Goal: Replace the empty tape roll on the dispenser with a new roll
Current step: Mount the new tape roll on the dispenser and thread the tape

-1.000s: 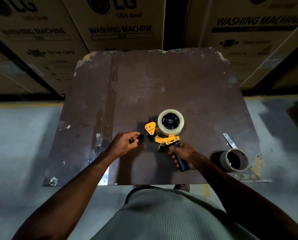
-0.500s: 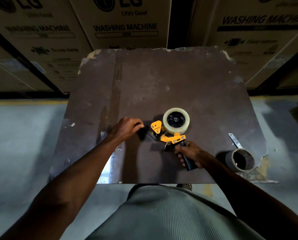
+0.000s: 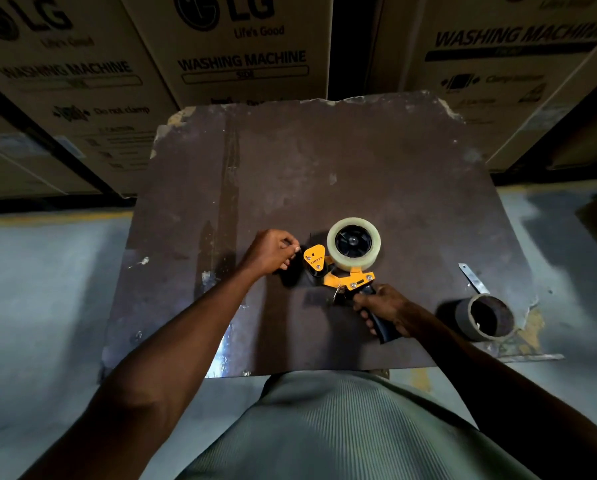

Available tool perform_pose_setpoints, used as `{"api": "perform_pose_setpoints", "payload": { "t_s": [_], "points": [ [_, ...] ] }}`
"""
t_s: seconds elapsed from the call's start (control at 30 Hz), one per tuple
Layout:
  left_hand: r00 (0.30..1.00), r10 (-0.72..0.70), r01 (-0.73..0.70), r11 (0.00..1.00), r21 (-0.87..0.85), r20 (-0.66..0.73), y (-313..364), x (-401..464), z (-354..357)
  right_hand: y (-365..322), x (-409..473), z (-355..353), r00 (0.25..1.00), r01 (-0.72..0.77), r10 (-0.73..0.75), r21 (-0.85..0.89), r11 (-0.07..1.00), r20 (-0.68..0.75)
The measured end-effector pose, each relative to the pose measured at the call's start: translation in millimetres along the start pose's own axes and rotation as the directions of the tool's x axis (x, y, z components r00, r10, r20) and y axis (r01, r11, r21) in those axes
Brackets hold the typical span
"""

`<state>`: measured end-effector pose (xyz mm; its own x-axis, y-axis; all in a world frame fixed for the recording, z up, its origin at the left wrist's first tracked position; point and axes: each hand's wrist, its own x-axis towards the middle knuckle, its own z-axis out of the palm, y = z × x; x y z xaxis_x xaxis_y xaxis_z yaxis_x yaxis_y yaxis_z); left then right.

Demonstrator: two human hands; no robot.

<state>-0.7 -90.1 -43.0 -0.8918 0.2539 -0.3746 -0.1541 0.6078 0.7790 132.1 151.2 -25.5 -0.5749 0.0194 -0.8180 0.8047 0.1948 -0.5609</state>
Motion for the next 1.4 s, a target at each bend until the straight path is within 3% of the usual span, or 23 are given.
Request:
{"api": "perform_pose_setpoints", "payload": {
  "t_s": [0.13, 0.37, 0.63, 0.9, 1.0, 1.07, 1.13, 1.27, 1.4],
  "points": [
    [0.993, -0.115, 0.108, 0.973, -0.205, -0.025, 2, -3, 9, 1, 1, -1, 1.0, 0.012, -0.012, 0.01, 1.0, 0.005],
    [0.98, -0.193, 0.167, 0.924, -0.344, -0.043, 4, -9, 17, 0, 1, 1, 1.0, -0.008, 0.008, 0.01, 1.0, -0.001],
    [0.949, -0.316, 0.244, 0.764, -0.597, -0.017, 7, -27, 27, -3, -2, 0, 1.0, -0.01, 0.01, -0.01, 1.0, 0.008],
    [0.961, -0.258, 0.172, 0.833, -0.526, -0.095, 8, -38, 45, -3, -6, -7, 0.998, 0.025, -0.023, -0.025, 0.999, 0.064],
    [0.959, -0.265, 0.177, 0.839, -0.514, -0.103, 8, -39, 45, -1, -9, -8, 0.992, 0.121, -0.117, -0.085, 0.989, 0.044],
    [0.96, -0.257, 0.166, 0.844, -0.51, -0.114, 9, -40, 46, -2, -10, -10, 0.977, 0.204, -0.213, -0.25, 0.947, -0.012],
    [0.962, -0.245, 0.151, 0.849, -0.507, -0.123, 8, -41, 48, -6, -17, -12, 0.961, 0.176, -0.255, -0.478, 0.861, -0.105],
    [0.951, -0.259, 0.145, 0.857, -0.495, -0.17, 7, -43, 53, -12, -36, -11, 0.817, 0.175, -0.506, -0.719, 0.673, -0.275],
    [0.939, -0.273, 0.131, 0.846, -0.516, -0.21, 6, -45, 58, -24, -34, -11, 0.713, 0.389, -0.694, -0.769, 0.507, -0.096]
  ]
}}
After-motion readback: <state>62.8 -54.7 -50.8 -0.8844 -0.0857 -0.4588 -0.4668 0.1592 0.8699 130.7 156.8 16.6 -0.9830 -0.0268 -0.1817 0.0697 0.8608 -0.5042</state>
